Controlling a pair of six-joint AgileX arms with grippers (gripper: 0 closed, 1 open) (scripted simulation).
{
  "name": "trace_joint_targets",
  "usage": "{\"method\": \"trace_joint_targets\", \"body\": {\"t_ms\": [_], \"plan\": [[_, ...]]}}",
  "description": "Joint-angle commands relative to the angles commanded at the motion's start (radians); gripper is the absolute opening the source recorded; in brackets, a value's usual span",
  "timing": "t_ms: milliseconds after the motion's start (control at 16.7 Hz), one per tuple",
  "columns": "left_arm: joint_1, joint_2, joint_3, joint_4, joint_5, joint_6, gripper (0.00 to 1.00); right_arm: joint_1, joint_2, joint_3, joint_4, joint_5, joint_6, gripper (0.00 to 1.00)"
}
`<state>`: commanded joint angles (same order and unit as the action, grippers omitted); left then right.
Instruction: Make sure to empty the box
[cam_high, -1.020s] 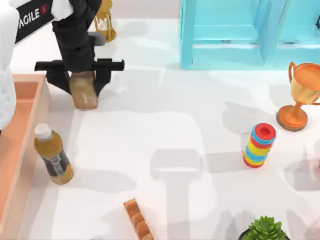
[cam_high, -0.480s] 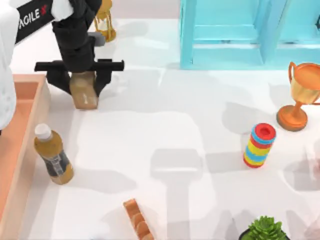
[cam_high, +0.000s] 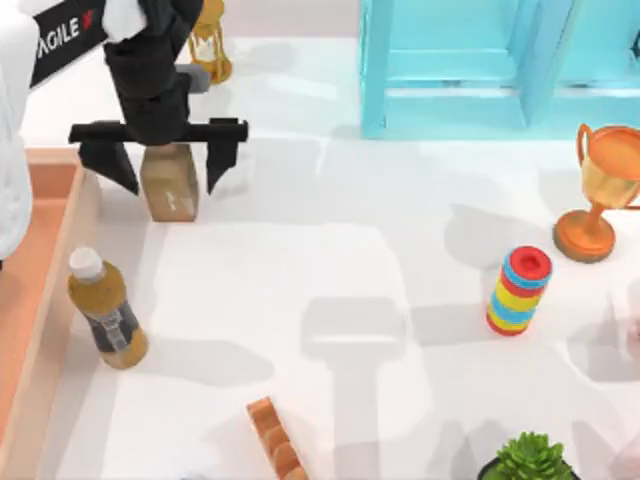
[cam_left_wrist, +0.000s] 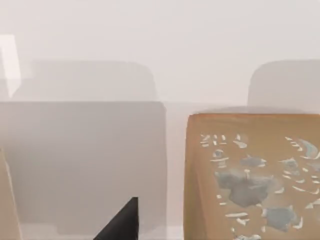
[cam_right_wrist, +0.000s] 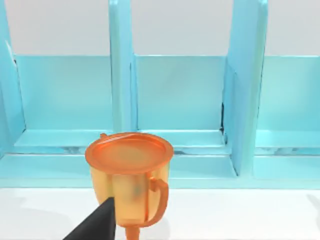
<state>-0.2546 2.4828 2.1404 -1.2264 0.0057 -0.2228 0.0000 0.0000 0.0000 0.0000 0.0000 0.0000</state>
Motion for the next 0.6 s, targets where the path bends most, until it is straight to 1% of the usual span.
{"method": "trace_joint_targets", "body": {"t_ms": [480, 600], "plan": [[-0.003, 0.001, 0.003, -0.002, 0.001, 0.0, 1.0, 0.0, 0.0, 0.0, 0.0, 0.0, 0.0, 1.0], [-0.018, 0.014, 0.036, -0.027, 0.007, 0.003, 1.0, 0.0, 0.0, 0.0, 0.0, 0.0, 0.0, 1.0]]}}
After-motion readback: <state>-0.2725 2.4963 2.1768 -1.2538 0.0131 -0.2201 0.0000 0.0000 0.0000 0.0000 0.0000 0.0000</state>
